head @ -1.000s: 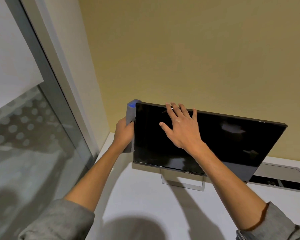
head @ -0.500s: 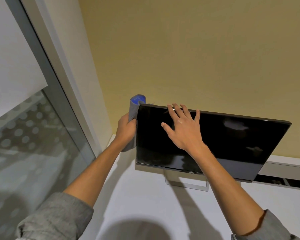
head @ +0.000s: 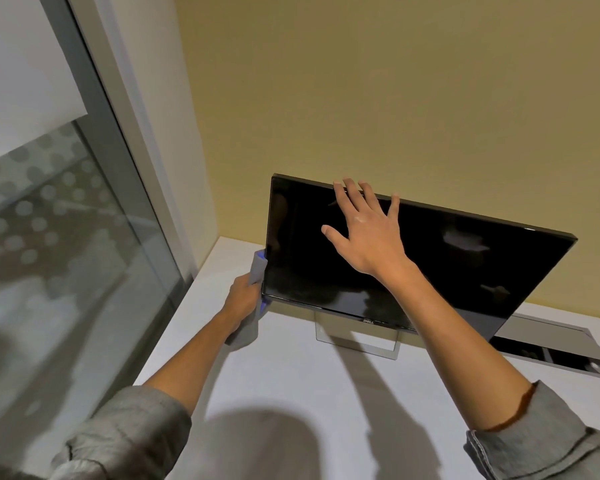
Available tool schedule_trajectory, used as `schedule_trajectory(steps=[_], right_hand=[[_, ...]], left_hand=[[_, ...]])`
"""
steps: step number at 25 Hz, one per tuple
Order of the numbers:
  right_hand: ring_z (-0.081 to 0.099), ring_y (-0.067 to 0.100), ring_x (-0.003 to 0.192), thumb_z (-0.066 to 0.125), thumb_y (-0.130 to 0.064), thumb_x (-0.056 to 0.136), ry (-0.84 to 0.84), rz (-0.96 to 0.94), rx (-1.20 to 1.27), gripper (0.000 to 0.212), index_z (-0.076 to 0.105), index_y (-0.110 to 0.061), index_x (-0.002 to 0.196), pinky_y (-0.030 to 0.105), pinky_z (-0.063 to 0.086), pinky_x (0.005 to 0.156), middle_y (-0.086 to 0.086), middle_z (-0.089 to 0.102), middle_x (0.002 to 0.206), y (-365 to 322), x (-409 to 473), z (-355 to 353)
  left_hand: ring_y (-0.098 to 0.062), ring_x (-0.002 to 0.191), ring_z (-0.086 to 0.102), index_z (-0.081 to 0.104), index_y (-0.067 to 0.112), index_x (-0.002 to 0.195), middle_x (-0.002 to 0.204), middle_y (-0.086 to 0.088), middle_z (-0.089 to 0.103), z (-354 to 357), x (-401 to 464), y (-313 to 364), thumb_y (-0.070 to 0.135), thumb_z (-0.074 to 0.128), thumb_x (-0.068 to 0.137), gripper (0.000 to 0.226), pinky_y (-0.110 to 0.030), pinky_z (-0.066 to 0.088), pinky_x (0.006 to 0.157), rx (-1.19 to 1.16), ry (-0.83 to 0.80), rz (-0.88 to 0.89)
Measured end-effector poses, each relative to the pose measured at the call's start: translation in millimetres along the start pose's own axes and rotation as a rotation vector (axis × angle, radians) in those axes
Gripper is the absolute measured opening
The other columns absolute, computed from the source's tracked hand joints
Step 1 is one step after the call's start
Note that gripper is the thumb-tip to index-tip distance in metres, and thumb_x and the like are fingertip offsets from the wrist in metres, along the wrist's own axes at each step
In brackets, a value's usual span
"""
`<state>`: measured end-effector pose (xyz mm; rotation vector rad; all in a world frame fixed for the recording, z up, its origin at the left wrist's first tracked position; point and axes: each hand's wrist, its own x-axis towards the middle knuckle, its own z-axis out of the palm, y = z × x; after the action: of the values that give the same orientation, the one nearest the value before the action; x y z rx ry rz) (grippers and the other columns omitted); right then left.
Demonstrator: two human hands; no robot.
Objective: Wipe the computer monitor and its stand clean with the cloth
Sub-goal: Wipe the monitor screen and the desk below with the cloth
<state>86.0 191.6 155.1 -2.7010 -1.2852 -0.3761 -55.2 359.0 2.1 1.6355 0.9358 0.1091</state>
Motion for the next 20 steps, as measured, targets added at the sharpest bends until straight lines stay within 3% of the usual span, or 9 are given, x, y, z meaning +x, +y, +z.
schedule_trajectory(steps=[3, 5, 8, 10, 12, 15, 17, 20], right_hand=[[0.005, 0.022, 0.15, 0.038, -0.054, 0.096, -0.009, -0.036, -0.004, 0.072, 0.007, -0.025, 0.155, 0.061, 0.0, 0.114, -0.003, 0.008, 0.163, 5, -2, -3], [0.004, 0.021, 0.15, 0.037, -0.055, 0.096, -0.03, -0.054, -0.016, 0.073, 0.006, -0.026, 0.155, 0.061, -0.002, 0.115, -0.003, 0.007, 0.163, 8, -2, -4], [0.005, 0.022, 0.15, 0.037, -0.055, 0.096, -0.034, -0.09, -0.005, 0.072, 0.007, -0.028, 0.155, 0.06, -0.004, 0.115, -0.002, 0.007, 0.163, 11, -11, -6], [0.008, 0.02, 0.15, 0.039, -0.053, 0.096, 0.015, -0.13, 0.015, 0.07, 0.011, -0.028, 0.155, 0.059, -0.003, 0.116, -0.002, 0.012, 0.162, 14, -27, -5], [0.021, 0.019, 0.147, 0.044, -0.048, 0.095, 0.084, -0.159, 0.085, 0.066, 0.022, -0.025, 0.154, 0.057, 0.003, 0.117, 0.0, 0.026, 0.159, 14, -52, -1], [0.049, 0.02, 0.13, 0.053, -0.038, 0.092, 0.082, -0.255, 0.261, 0.055, 0.047, -0.017, 0.142, 0.046, 0.03, 0.11, 0.003, 0.054, 0.14, 7, -99, 18], [0.06, 0.022, 0.116, 0.057, -0.037, 0.09, -0.087, -0.235, 0.41, 0.049, 0.055, -0.02, 0.135, 0.038, 0.043, 0.097, 0.0, 0.062, 0.13, -3, -127, 34], [0.049, 0.018, 0.129, 0.063, -0.053, 0.082, -0.486, -0.087, 0.576, 0.075, 0.033, -0.034, 0.148, 0.037, 0.044, 0.101, -0.008, 0.045, 0.148, -20, -155, 59]], left_hand=[[-0.015, 0.073, 0.058, 0.057, 0.02, 0.078, 0.082, -0.004, 0.061, 6, -11, -6, 0.022, 0.045, 0.102, 0.027, -0.038, 0.049, 0.08, -0.027, 0.028, -0.035], [-0.016, 0.073, 0.054, 0.054, 0.017, 0.079, 0.089, -0.006, 0.057, 10, -14, -14, 0.01, 0.042, 0.1, 0.025, -0.035, 0.044, 0.079, 0.039, 0.058, -0.049], [-0.027, 0.087, 0.054, 0.054, 0.008, 0.094, 0.098, -0.012, 0.058, 12, -6, -30, 0.013, 0.043, 0.1, 0.014, -0.037, 0.047, 0.083, 0.066, 0.066, -0.097], [-0.031, 0.089, 0.06, 0.057, 0.008, 0.102, 0.102, -0.015, 0.063, 18, -3, -36, 0.028, 0.046, 0.102, 0.023, -0.038, 0.051, 0.087, -0.001, 0.096, -0.164], [-0.029, 0.089, 0.06, 0.057, 0.008, 0.104, 0.099, -0.013, 0.062, 26, -11, -33, 0.033, 0.044, 0.103, 0.028, -0.034, 0.048, 0.08, -0.032, 0.206, -0.196], [-0.028, 0.086, 0.055, 0.05, 0.007, 0.082, 0.084, -0.009, 0.054, 40, -30, -27, 0.025, 0.041, 0.105, 0.031, -0.032, 0.043, 0.076, -0.034, 0.419, -0.223], [-0.028, 0.082, 0.055, 0.045, 0.013, 0.069, 0.076, -0.005, 0.052, 48, -49, -24, 0.026, 0.043, 0.104, 0.037, -0.03, 0.044, 0.071, -0.116, 0.474, -0.198], [-0.022, 0.073, 0.058, 0.053, 0.014, 0.079, 0.082, -0.006, 0.059, 65, -86, -13, 0.026, 0.047, 0.101, 0.025, -0.028, 0.045, 0.059, -0.168, 0.377, -0.154]])
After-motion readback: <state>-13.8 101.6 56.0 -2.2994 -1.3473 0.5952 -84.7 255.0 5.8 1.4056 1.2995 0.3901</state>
